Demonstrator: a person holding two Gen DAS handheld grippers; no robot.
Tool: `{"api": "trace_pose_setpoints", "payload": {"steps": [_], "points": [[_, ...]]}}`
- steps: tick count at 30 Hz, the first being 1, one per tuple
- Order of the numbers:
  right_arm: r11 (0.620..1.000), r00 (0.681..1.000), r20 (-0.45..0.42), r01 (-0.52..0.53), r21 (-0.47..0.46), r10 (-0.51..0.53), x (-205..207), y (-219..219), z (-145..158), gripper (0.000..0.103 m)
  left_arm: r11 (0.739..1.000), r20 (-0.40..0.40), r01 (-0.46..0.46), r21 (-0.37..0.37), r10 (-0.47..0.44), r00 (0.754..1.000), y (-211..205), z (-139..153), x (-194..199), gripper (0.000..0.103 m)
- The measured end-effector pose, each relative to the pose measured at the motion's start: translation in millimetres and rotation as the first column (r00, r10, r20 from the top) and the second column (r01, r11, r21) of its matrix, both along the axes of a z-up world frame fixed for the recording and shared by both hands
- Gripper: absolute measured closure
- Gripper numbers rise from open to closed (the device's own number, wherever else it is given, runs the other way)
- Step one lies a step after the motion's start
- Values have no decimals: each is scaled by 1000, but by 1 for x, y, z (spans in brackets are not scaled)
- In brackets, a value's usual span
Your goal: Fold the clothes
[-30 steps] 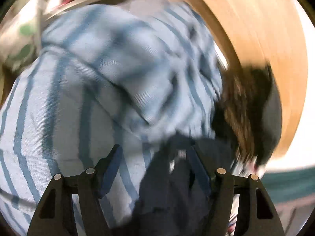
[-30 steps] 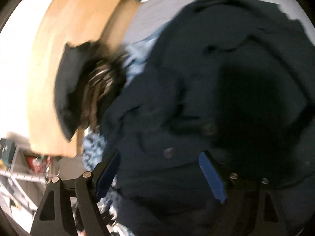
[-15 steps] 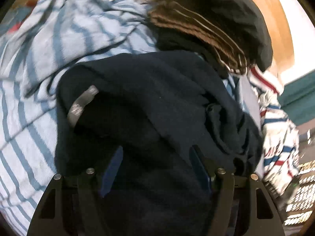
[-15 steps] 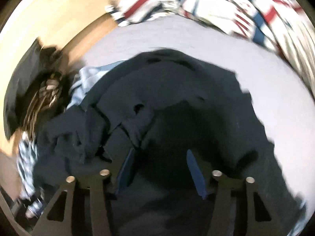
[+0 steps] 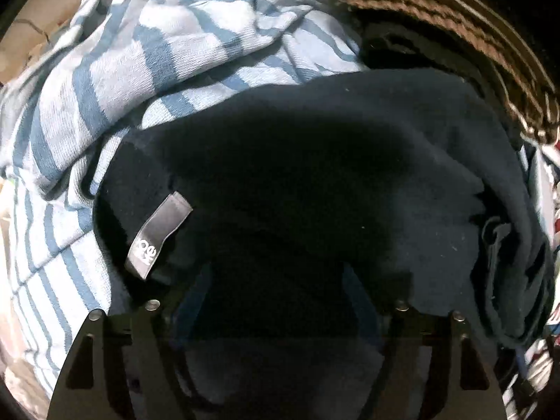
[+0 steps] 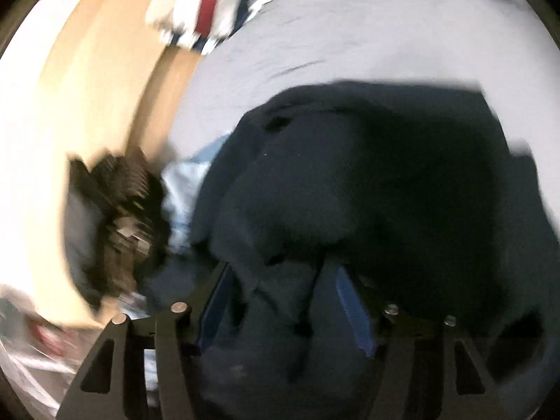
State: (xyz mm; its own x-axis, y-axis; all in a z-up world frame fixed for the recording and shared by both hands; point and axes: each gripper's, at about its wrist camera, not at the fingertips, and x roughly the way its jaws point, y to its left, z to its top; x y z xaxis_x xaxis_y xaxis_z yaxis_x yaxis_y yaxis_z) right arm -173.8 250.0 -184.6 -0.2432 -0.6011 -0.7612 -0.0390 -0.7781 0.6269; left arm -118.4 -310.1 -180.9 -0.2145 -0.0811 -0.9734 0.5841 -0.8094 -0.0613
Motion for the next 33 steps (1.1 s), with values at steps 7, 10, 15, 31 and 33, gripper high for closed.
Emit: {"api": "trace_pose_setpoints", "payload": {"steps": [7, 10, 15, 31, 33], "points": [[991, 991, -76, 114, 74, -108, -47, 21, -4, 94, 999, 0, 43, 27, -43, 999, -8, -3, 0, 21], [965, 975, -189, 154, 213, -114, -67, 42, 19, 97, 1000, -3, 22, 13, -22, 1000, -9, -3, 2, 21], [919, 907, -305, 353, 178, -289, -84, 86, 72, 90, 994, -11, -102, -26, 102, 995, -7, -1, 4, 19], [974, 974, 121, 204, -95, -192, -64, 31, -43, 91, 990, -411, -73, 125, 118, 904, 44, 62, 36, 19], [979, 979, 7, 202, -8, -202, -79, 39, -22, 98, 987, -426, -90, 130, 137, 894, 58, 62, 36, 19]]}}
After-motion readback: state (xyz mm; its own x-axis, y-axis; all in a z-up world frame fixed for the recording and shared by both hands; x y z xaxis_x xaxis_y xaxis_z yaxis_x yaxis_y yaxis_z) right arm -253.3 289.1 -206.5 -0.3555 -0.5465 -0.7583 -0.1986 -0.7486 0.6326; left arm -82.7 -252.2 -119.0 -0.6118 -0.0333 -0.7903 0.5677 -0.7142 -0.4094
